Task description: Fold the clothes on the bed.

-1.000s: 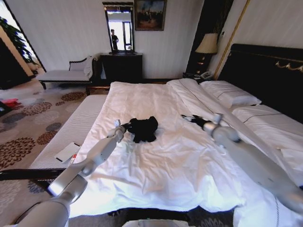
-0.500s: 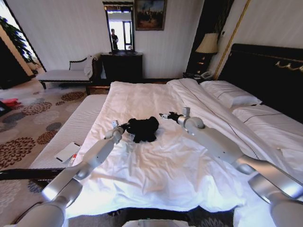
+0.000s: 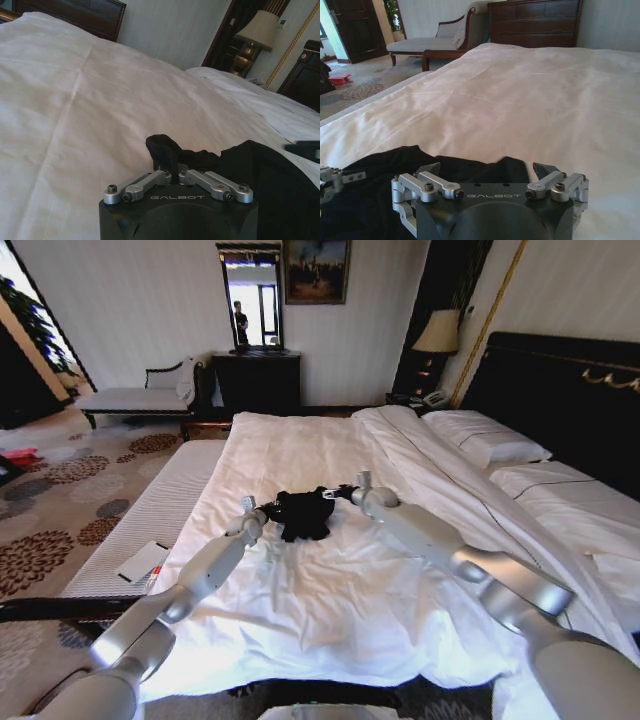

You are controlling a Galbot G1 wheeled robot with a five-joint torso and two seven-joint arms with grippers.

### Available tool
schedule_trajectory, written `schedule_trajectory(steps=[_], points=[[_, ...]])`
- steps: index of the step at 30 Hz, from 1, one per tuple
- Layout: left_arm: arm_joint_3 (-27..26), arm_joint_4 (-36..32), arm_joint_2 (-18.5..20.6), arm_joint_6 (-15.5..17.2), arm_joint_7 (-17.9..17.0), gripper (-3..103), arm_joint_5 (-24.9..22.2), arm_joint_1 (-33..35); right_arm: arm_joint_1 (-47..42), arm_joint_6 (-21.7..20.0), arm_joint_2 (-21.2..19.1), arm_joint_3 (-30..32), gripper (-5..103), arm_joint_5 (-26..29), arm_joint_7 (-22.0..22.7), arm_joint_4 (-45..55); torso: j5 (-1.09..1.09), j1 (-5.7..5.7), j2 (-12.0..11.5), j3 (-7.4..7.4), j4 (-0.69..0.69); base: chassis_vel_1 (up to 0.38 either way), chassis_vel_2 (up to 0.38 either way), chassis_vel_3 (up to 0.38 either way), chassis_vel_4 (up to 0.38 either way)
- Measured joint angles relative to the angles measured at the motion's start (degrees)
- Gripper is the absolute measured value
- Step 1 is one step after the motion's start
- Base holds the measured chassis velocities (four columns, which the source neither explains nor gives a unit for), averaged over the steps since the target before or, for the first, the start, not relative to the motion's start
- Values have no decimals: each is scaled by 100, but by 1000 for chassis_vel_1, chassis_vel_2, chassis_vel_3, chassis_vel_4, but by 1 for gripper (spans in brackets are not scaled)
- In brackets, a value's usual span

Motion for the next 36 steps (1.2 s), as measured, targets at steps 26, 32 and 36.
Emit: schedule_trajectory(steps=[26,32,36], points=[[251,-85,-130,4,-5,1,-106,-39,90,151,406,84,66,-243,-214,-1254,2,-1,1,-1,-4,0,0,0,0],[289,-81,-201,5,-5,1,-110,-53,55,158,459,103,44,-308,-276,-1382,2,-1,1,-1,-5,0,0,0,0],[289,-54,-182,5,-2,1,-117,-52,25,159,460,114,28,-324,-275,-1368,2,-1,1,-1,-4,0,0,0,0]])
